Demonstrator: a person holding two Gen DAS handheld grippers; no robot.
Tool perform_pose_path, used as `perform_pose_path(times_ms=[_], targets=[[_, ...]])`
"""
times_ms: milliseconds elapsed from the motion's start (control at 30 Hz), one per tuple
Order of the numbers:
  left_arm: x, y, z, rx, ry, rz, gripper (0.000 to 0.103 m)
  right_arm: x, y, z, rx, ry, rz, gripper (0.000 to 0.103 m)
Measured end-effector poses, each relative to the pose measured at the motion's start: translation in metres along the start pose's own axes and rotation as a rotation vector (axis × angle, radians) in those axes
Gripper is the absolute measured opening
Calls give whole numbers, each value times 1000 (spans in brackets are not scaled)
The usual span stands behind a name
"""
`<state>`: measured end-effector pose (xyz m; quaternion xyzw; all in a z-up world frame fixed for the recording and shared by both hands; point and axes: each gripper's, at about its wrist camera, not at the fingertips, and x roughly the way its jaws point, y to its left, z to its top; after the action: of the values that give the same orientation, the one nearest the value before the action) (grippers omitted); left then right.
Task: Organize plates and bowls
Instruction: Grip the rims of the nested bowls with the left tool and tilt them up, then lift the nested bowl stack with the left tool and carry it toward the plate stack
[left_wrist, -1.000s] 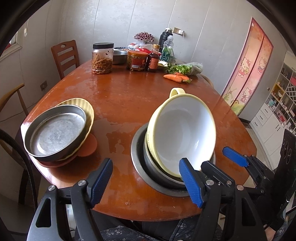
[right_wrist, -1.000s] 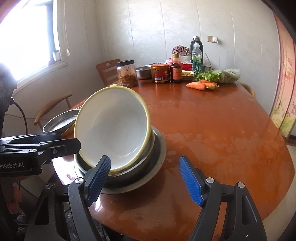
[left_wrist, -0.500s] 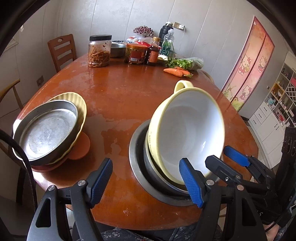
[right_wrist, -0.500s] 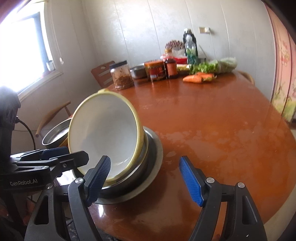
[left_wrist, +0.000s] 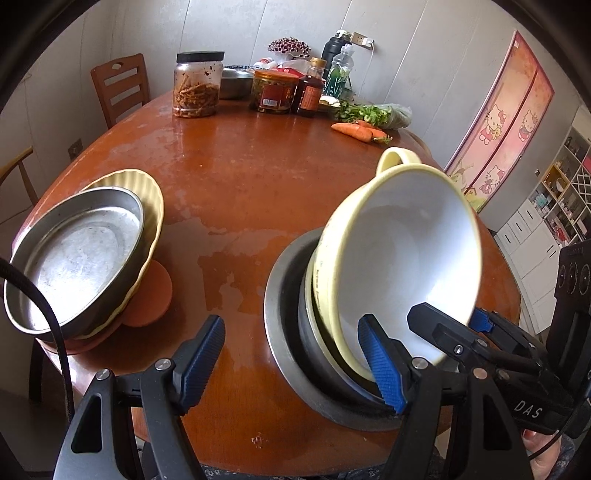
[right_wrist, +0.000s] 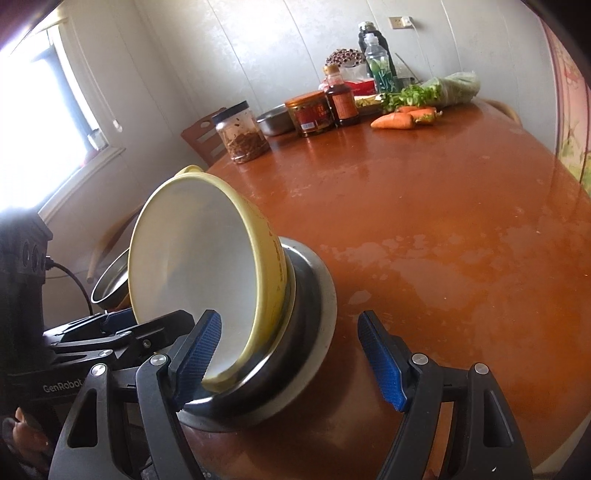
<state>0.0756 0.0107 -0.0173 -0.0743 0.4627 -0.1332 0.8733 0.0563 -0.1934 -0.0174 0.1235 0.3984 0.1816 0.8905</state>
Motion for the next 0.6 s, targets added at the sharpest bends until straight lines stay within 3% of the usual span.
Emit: perform_pose_path(times_ms=[400,600], targets=[[16,8,5,-48,50,-67,68,11,4,3,-14,36,54,64],[18,4,7,-32,53,-74,65,9,3,4,-26,33,43,63]])
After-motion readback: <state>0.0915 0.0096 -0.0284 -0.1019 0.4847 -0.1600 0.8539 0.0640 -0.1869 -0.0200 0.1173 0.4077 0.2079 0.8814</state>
